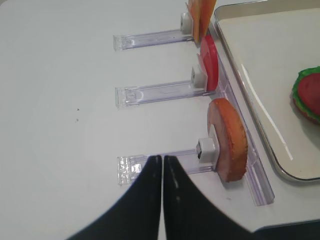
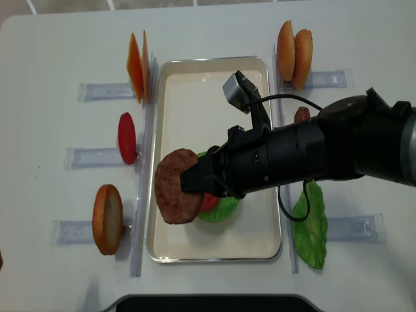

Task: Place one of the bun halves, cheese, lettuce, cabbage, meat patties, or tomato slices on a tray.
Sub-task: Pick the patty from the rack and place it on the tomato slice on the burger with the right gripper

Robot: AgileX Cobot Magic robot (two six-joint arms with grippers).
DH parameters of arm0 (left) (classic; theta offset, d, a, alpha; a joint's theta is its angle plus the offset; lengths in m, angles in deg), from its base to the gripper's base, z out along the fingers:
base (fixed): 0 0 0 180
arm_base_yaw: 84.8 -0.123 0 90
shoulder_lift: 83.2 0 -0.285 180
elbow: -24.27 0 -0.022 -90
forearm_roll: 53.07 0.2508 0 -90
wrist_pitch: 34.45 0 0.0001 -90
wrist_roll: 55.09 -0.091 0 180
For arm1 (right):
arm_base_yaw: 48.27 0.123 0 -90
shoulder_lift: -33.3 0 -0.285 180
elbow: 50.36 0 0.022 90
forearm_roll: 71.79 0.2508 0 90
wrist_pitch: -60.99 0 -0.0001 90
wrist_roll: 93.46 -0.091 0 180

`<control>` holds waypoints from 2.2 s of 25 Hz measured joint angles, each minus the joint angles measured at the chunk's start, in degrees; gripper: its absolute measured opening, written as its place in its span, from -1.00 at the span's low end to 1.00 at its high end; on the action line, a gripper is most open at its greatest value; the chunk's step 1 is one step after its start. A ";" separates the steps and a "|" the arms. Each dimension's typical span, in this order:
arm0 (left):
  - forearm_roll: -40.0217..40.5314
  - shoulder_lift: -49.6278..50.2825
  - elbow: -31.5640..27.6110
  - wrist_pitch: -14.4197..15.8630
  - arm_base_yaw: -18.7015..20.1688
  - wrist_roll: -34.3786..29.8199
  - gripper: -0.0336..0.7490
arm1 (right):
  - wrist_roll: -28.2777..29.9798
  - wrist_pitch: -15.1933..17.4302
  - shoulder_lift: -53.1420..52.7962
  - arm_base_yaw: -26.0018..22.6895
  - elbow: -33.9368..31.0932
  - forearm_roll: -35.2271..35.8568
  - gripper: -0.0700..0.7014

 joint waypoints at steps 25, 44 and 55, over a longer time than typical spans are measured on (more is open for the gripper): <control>0.00 0.00 0.00 0.00 0.00 0.00 -0.93 | 5.77 3.65 10.24 -4.87 0.00 0.08 -0.53; 0.00 0.00 0.00 0.00 0.00 0.00 -0.93 | 8.57 3.70 10.35 -8.68 0.00 0.08 -0.53; 0.00 0.00 0.00 0.00 0.00 0.00 -0.93 | 8.75 3.76 10.35 -8.69 0.00 0.08 -0.53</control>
